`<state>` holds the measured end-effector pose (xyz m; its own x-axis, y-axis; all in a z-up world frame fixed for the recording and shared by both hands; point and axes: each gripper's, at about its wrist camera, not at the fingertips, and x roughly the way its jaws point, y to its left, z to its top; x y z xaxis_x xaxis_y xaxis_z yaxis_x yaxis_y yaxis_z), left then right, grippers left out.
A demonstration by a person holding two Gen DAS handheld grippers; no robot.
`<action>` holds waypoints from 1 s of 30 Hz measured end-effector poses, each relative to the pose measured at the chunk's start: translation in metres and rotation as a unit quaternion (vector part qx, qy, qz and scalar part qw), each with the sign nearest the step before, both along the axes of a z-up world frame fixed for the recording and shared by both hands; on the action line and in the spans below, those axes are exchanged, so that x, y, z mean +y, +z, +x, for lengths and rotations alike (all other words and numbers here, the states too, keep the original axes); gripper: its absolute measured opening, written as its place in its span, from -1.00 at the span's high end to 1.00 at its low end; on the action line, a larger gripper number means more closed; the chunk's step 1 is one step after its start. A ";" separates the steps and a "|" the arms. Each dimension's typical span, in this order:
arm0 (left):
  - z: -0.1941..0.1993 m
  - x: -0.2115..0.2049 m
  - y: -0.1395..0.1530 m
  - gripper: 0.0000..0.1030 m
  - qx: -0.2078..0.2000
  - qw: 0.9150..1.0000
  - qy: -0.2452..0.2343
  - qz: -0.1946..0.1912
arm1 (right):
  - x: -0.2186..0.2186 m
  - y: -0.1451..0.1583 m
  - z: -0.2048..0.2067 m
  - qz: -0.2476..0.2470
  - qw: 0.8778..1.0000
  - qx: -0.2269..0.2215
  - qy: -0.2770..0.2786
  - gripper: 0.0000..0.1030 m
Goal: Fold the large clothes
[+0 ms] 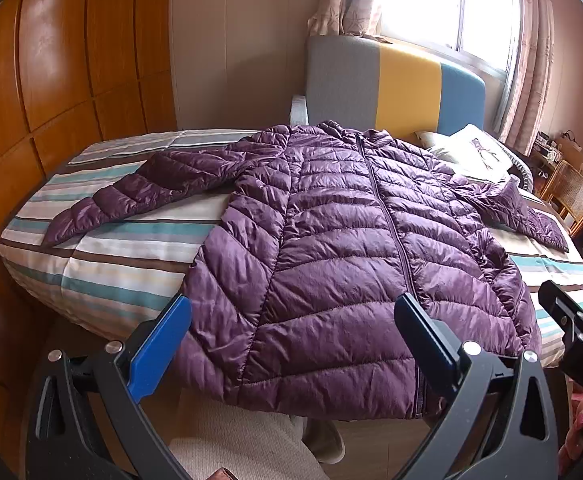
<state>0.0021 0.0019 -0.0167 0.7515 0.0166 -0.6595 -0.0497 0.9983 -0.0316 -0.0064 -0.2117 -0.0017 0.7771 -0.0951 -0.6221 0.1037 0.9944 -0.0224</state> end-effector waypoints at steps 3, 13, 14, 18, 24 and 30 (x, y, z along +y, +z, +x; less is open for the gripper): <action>0.002 -0.001 -0.002 -0.96 0.003 1.000 0.001 0.000 | 0.000 -0.001 0.000 0.000 1.000 -0.001 0.000 -0.94; 0.002 0.000 -0.002 -0.96 0.005 1.000 0.000 -0.002 | 0.000 -0.002 0.001 0.004 1.000 0.002 0.002 -0.94; 0.002 0.000 -0.002 -0.96 0.006 1.000 0.000 -0.002 | -0.001 -0.003 0.001 0.003 1.000 0.002 0.002 -0.94; 0.002 0.001 -0.002 -0.96 0.008 1.000 0.001 -0.002 | 0.000 -0.003 0.001 0.003 1.000 0.004 0.001 -0.94; 0.005 0.001 -0.002 -0.96 0.014 1.000 0.004 -0.001 | 0.000 -0.004 0.002 0.006 1.000 0.005 0.001 -0.94; 0.007 0.001 -0.003 -0.96 0.017 1.000 0.005 0.000 | -0.002 -0.006 0.003 0.006 1.000 0.004 0.000 -0.94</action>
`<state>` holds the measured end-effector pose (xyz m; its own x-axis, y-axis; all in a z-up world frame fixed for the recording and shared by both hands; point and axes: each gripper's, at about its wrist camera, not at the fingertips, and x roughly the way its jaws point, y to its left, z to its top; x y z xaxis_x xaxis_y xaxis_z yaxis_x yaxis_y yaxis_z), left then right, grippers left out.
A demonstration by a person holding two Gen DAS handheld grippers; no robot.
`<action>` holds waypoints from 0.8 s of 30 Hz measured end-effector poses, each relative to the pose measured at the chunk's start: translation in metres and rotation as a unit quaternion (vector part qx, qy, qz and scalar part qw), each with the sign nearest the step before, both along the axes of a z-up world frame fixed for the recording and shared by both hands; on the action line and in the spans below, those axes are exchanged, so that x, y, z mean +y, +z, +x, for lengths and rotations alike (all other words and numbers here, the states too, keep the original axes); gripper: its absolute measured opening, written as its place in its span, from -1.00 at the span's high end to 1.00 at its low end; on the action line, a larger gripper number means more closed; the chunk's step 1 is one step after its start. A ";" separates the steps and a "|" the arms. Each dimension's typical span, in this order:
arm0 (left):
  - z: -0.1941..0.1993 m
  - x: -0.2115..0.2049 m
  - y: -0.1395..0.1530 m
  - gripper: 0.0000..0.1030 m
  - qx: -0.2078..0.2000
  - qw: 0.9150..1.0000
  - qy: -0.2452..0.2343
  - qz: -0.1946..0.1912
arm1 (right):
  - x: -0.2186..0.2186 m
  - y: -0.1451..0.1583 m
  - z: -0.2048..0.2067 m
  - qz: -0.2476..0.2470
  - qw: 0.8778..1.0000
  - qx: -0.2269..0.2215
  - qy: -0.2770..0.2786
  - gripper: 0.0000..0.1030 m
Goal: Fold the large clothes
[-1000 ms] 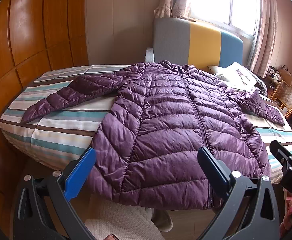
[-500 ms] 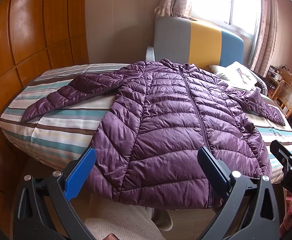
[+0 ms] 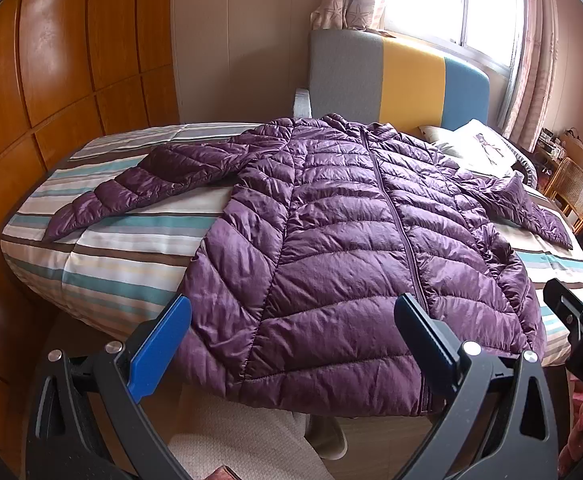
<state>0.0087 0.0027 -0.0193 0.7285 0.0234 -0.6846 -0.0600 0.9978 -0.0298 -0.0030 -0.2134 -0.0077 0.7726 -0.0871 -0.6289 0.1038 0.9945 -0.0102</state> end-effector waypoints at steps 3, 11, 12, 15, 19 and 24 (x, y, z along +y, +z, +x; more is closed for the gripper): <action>0.002 0.000 -0.001 -0.96 0.003 1.000 0.000 0.001 | -0.002 -0.001 0.001 0.001 1.000 0.002 -0.003 -0.94; 0.016 -0.002 -0.013 -0.96 0.033 0.999 -0.008 0.000 | -0.022 -0.006 0.009 0.011 1.000 0.008 -0.020 -0.94; 0.017 -0.003 -0.014 -0.96 0.034 0.999 -0.007 0.002 | -0.024 -0.007 0.011 0.010 1.000 0.009 -0.024 -0.94; 0.025 -0.007 -0.018 -0.96 0.028 0.999 -0.004 0.017 | -0.038 -0.011 0.019 0.007 0.999 0.004 -0.042 -0.94; 0.044 -0.013 -0.024 -0.96 0.024 0.999 0.002 0.048 | -0.062 -0.016 0.038 -0.004 0.998 -0.014 -0.068 -0.94; 0.076 -0.016 -0.036 -0.96 0.053 0.997 -0.014 0.046 | -0.100 -0.032 0.069 0.030 0.998 -0.016 -0.052 -0.94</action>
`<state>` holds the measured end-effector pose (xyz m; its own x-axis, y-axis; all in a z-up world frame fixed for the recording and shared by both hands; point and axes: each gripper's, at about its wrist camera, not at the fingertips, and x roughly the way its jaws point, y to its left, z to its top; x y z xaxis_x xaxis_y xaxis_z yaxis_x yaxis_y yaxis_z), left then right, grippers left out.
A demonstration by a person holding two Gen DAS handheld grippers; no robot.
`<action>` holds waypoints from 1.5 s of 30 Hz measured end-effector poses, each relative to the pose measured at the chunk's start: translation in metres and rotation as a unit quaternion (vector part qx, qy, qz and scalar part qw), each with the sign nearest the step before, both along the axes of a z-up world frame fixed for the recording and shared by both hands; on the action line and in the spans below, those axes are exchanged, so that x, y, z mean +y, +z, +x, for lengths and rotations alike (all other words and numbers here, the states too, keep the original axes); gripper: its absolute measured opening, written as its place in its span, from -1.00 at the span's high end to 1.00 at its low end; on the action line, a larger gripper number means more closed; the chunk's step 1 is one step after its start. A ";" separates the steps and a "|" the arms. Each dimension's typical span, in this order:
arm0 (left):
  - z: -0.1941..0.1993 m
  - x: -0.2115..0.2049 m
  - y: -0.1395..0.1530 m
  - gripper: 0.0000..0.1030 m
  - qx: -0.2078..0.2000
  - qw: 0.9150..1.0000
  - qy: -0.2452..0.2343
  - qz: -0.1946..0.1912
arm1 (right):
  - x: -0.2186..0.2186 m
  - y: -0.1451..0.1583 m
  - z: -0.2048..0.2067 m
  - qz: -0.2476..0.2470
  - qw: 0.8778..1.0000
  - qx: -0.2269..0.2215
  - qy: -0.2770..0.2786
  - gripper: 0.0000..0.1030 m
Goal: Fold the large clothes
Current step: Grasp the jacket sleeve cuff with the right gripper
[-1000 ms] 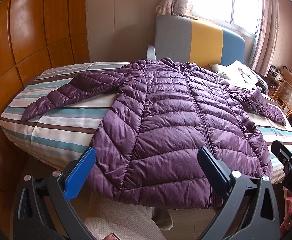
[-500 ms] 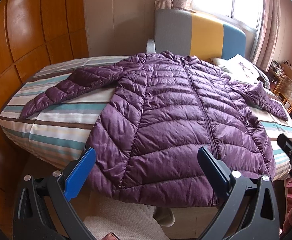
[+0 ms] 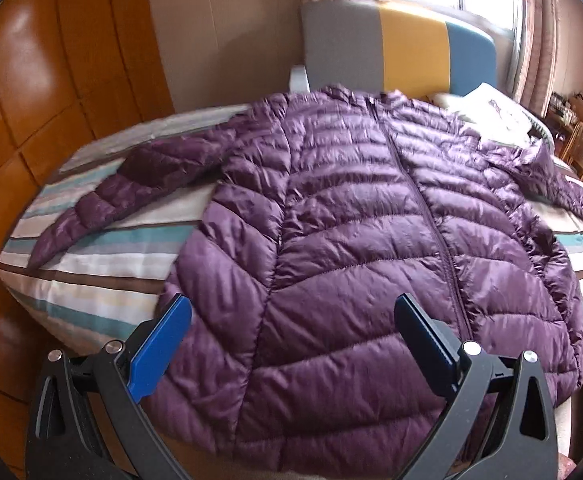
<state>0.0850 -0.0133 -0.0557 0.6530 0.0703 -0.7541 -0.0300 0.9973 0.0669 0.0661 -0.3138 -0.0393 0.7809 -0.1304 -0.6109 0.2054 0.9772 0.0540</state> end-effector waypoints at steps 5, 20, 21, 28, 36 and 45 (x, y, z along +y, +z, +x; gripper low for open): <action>0.029 0.005 -0.011 -0.96 0.006 1.000 0.016 -0.003 | -0.051 -0.021 0.033 0.019 0.997 0.043 -0.057 -0.94; 0.116 0.035 -0.028 -0.96 -0.016 0.997 0.076 0.019 | -0.259 -0.067 0.115 0.154 0.948 0.048 -0.275 -0.44; 0.119 0.037 -0.030 -0.96 -0.016 0.997 0.079 0.018 | -0.271 -0.071 0.119 0.165 0.942 0.047 -0.289 -0.42; 0.128 0.040 -0.046 -0.96 0.001 0.996 0.086 0.023 | -0.309 -0.086 0.140 0.213 0.919 0.034 -0.329 -0.31; 0.126 0.045 -0.057 -0.96 0.007 0.996 0.092 0.003 | -0.327 -0.093 0.145 0.242 0.907 0.000 -0.344 0.49; 0.117 0.039 -0.060 -0.96 -0.001 0.996 0.089 0.006 | -0.323 -0.084 0.137 0.207 0.917 -0.012 -0.341 0.74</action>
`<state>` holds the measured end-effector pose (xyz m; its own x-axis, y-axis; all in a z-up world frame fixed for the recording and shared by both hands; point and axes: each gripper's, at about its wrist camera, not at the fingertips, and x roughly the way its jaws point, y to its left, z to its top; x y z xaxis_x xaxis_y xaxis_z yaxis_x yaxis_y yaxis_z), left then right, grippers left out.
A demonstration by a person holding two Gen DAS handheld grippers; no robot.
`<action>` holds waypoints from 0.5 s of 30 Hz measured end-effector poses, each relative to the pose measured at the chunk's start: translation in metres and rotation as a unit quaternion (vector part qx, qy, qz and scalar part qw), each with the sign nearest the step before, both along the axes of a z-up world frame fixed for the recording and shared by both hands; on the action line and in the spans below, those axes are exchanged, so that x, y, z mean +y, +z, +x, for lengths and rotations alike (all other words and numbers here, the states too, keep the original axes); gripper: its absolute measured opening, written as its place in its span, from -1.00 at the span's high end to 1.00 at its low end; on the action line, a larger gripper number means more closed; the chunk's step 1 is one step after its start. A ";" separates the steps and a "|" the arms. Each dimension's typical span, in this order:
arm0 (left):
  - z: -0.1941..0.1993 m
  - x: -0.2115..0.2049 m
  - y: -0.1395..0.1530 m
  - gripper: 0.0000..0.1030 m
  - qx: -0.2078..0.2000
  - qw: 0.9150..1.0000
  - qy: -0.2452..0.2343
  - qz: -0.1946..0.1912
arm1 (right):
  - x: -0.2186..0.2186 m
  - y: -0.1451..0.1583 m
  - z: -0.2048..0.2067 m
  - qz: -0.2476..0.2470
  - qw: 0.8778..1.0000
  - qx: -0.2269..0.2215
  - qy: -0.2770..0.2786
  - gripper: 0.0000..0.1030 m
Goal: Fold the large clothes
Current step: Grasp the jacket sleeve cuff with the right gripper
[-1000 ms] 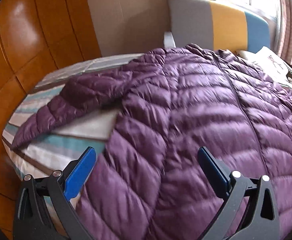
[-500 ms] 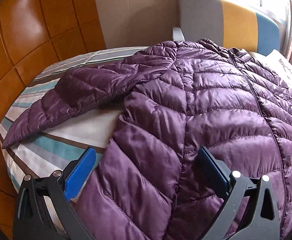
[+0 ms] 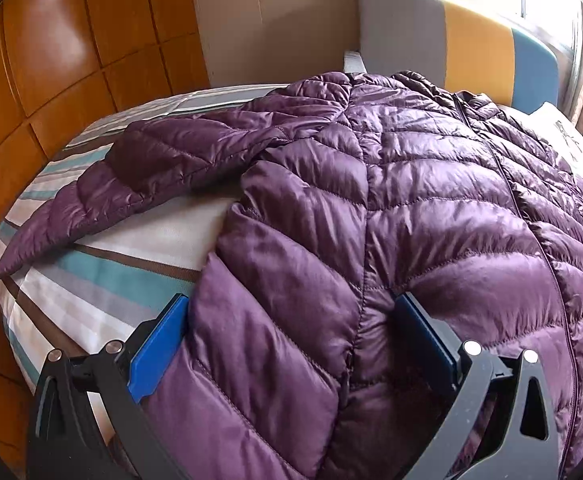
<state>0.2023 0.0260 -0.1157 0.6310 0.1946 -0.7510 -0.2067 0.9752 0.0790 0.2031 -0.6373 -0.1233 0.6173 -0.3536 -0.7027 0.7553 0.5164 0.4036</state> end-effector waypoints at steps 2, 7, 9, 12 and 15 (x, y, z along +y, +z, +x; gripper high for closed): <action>-0.001 0.000 0.000 -0.96 0.001 1.000 0.000 -0.005 | -0.004 0.003 -0.003 -0.009 1.000 0.006 -0.009 0.75; 0.000 0.004 0.001 -0.96 0.005 1.000 -0.002 -0.013 | -0.001 0.009 -0.007 -0.027 0.999 0.020 -0.020 0.80; 0.005 0.005 0.003 -0.96 0.014 1.000 -0.013 0.000 | 0.006 0.018 -0.003 -0.049 0.998 0.025 -0.016 0.80; 0.017 0.003 0.007 -0.96 0.018 0.999 -0.010 0.040 | 0.019 0.034 0.003 -0.088 0.996 0.029 0.005 0.80; 0.030 0.000 0.007 -0.96 0.020 0.998 -0.019 0.059 | 0.032 0.052 0.011 -0.125 0.991 0.029 0.026 0.80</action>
